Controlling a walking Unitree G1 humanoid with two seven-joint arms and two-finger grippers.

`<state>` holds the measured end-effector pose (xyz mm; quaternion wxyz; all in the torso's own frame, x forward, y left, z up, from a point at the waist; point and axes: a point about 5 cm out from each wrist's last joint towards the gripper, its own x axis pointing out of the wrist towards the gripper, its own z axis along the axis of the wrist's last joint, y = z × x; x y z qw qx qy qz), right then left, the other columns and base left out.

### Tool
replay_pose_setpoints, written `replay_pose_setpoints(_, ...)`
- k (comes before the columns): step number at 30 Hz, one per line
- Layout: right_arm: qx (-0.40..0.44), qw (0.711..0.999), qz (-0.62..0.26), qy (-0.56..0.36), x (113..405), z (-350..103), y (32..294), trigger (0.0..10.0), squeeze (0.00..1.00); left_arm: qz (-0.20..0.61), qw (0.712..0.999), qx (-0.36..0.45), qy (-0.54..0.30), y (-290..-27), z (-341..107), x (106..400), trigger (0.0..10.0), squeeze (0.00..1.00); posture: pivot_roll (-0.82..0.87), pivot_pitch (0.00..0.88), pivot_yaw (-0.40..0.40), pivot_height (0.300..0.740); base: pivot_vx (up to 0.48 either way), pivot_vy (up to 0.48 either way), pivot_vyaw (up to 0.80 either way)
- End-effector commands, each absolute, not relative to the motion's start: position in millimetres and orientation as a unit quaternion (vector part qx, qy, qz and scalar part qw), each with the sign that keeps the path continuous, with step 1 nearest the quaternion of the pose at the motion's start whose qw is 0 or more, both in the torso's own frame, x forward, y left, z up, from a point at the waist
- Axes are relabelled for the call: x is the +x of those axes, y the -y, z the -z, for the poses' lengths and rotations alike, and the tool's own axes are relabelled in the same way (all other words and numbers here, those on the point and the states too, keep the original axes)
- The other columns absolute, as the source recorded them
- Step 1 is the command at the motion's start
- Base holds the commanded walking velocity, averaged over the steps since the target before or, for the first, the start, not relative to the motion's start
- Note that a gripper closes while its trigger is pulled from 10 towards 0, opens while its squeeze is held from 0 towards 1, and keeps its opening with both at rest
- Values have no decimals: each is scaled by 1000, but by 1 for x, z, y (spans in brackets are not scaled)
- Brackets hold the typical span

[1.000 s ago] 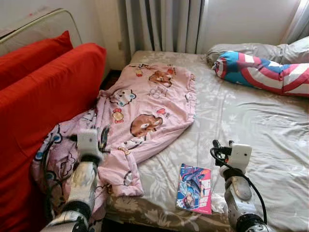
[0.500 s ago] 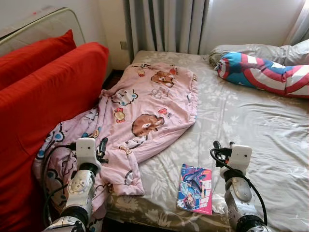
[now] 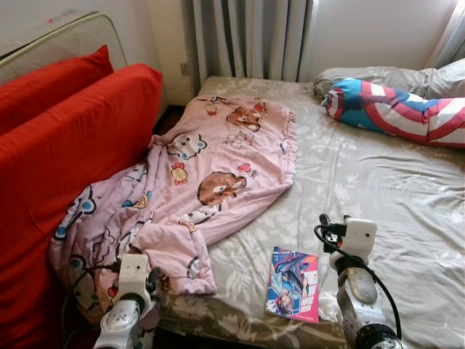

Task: Clean up the room

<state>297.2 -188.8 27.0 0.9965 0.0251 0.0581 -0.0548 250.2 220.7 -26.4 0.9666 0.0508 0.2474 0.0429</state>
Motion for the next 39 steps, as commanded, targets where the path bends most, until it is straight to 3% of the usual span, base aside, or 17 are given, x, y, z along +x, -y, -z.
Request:
replay_pose_setpoints(1, 25, 996, 51, -69, 297, -24, 186, 10000, 0, -42, 951, 60, -300, -220, 42, 234, 10000, 0, -71, 0, -7, 740, 0, 0, 0)
replay_pose_setpoints(8, 25, 996, 48, -72, 297, -24, 185, 10000, 0, -47, 952, 43, -301, -200, 38, 248, 10000, 0, -69, 0, -11, 740, 0, 0, 0)
replay_pose_setpoints(15, 21, 996, 50, -74, 295, -23, 187, 10000, 0, -29, 979, 20, -201, -168, 6, 286, 10000, 0, -79, 0, 2, 740, 0, 0, 0)
replay_pose_setpoints(22, 7, 997, 47, -62, 290, -22, 187, 10000, 0, -45, 977, -5, -209, -168, 14, 276, 10000, 0, -101, 0, 22, 740, 0, 0, 0)
replay_pose_setpoints(30, -1, 997, 58, -50, 262, -10, 199, 10000, 0, 13, 985, 46, -164, -135, 6, 281, 10000, 0, -117, 0, 18, 740, 0, 0, 0)
replay_pose_setpoints(31, -1, 997, 58, -50, 262, -10, 199, 10000, 0, 13, 985, 46, -164, -135, 6, 281, 10000, 0, -117, 0, 18, 740, 0, 0, 0)
replay_pose_setpoints(33, -9, 998, 56, -40, 252, -8, 201, 10000, 0, 4, 998, 35, -46, -197, -19, 277, 10000, 0, -118, 0, 12, 740, 0, 0, 0)
replay_pose_setpoints(35, -12, 998, 54, -35, 245, -8, 201, 10000, 0, 1, 998, 52, 32, -227, -42, 267, 10000, 0, -120, 0, 8, 740, 0, 0, 0)
replay_pose_setpoints(39, -13, 999, 43, -29, 241, -10, 197, 10000, 0, 3, 996, 63, 60, -219, -54, 258, 10000, 0, -110, 0, -4, 740, 0, 0, 0)
